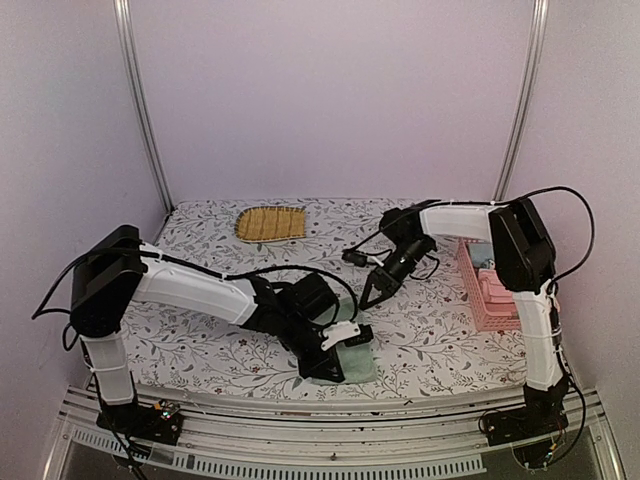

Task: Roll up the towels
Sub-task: Roll the towel at the center of the board.

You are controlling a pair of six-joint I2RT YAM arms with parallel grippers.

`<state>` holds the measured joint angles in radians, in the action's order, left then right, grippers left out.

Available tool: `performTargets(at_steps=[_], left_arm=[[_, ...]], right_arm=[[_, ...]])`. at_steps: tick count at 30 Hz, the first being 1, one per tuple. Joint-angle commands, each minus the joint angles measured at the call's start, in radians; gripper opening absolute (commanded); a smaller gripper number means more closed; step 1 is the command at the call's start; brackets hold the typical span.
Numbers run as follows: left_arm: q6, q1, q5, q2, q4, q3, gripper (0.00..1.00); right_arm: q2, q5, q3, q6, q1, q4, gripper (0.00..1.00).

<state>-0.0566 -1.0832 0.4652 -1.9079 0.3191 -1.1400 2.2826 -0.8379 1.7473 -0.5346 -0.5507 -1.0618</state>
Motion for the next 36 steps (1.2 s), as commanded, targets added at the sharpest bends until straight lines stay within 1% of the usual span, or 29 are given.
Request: performTargets(at_steps=[1, 5, 10, 11, 13, 16, 18, 20, 23, 26, 28, 31, 36], left_arm=[[0.054, 0.048, 0.155, -0.048, 0.014, -0.003, 0.0], [0.111, 0.106, 0.285, -0.124, -0.02, 0.0, 0.0], [0.224, 0.171, 0.408, -0.176, -0.069, 0.004, 0.0], [0.239, 0.18, 0.424, -0.181, -0.074, 0.002, 0.0], [0.267, 0.199, 0.448, -0.193, -0.074, -0.003, 0.0], [0.301, 0.215, 0.477, -0.207, -0.074, -0.015, 0.0], [0.307, 0.219, 0.487, -0.219, -0.061, -0.028, 0.0], [0.311, 0.22, 0.494, -0.233, -0.047, -0.043, 0.0], [0.327, 0.219, 0.495, -0.244, -0.044, -0.046, 0.0], [0.333, 0.22, 0.493, -0.245, -0.042, -0.043, 0.0], [0.337, 0.219, 0.478, -0.244, -0.036, -0.042, 0.0], [0.337, 0.219, 0.475, -0.246, -0.035, -0.035, 0.0], [0.339, 0.219, 0.477, -0.247, -0.036, -0.039, 0.0]], right_arm=[[-0.261, 0.038, -0.027, 0.002, 0.099, 0.03, 0.39], [-0.442, 0.018, -0.123, -0.003, 0.135, 0.073, 0.39], [-0.705, -0.051, -0.404, -0.07, 0.118, 0.248, 0.38], [-0.731, -0.068, -0.451, -0.091, 0.107, 0.265, 0.38], [-0.796, -0.057, -0.523, -0.164, 0.048, 0.277, 0.38], [-0.843, 0.093, -0.639, -0.214, -0.089, 0.333, 0.37], [-0.841, 0.197, -0.699, -0.221, -0.176, 0.383, 0.37], [-0.814, 0.286, -0.724, -0.212, -0.245, 0.433, 0.37], [-0.743, 0.378, -0.73, -0.189, -0.336, 0.49, 0.37], [-0.682, 0.446, -0.725, -0.178, -0.424, 0.549, 0.42], [-0.641, 0.486, -0.716, -0.166, -0.468, 0.587, 0.42], [-0.578, 0.501, -0.697, -0.158, -0.505, 0.607, 0.43], [-0.519, 0.534, -0.702, -0.154, -0.525, 0.634, 0.42]])
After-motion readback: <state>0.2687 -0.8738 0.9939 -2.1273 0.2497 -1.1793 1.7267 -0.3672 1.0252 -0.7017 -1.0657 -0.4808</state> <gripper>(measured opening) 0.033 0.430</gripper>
